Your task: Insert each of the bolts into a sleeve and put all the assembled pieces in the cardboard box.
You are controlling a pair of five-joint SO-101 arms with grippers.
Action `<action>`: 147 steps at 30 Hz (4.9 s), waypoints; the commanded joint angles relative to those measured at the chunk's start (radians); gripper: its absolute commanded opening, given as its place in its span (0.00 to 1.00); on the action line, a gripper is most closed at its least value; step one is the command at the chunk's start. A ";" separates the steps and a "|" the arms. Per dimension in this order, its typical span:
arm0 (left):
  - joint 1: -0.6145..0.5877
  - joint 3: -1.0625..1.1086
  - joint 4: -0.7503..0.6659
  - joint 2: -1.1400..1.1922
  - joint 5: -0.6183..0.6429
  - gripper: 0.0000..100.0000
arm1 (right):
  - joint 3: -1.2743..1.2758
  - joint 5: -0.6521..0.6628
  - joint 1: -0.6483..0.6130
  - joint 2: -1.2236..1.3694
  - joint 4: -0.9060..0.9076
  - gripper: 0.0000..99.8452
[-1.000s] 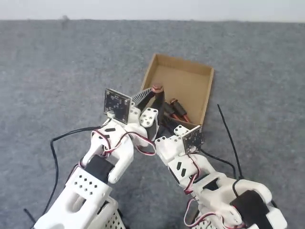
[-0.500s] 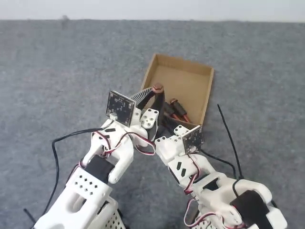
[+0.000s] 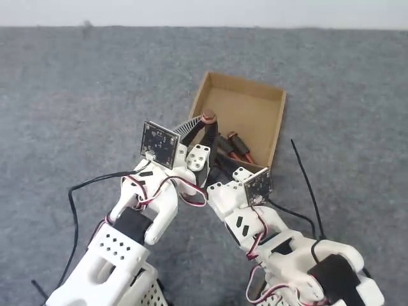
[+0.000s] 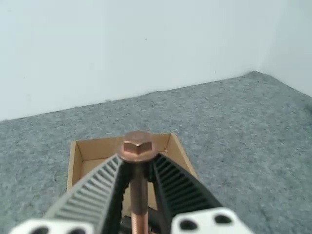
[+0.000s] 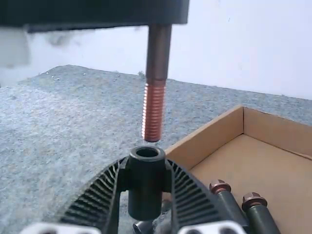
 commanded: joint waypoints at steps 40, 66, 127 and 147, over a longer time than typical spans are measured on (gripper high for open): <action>-0.009 0.211 -0.014 -0.029 -0.011 0.01 | 0.014 0.055 0.119 -0.050 0.001 0.01; -0.005 0.268 -0.084 -0.038 -0.008 0.12 | 0.014 0.057 0.120 -0.042 0.001 0.01; -0.493 0.426 0.416 -0.563 0.032 0.12 | -0.015 0.147 0.329 -0.051 0.007 0.01; -0.489 0.426 0.393 -0.562 -0.025 0.01 | -0.206 0.244 0.397 -0.051 0.229 0.01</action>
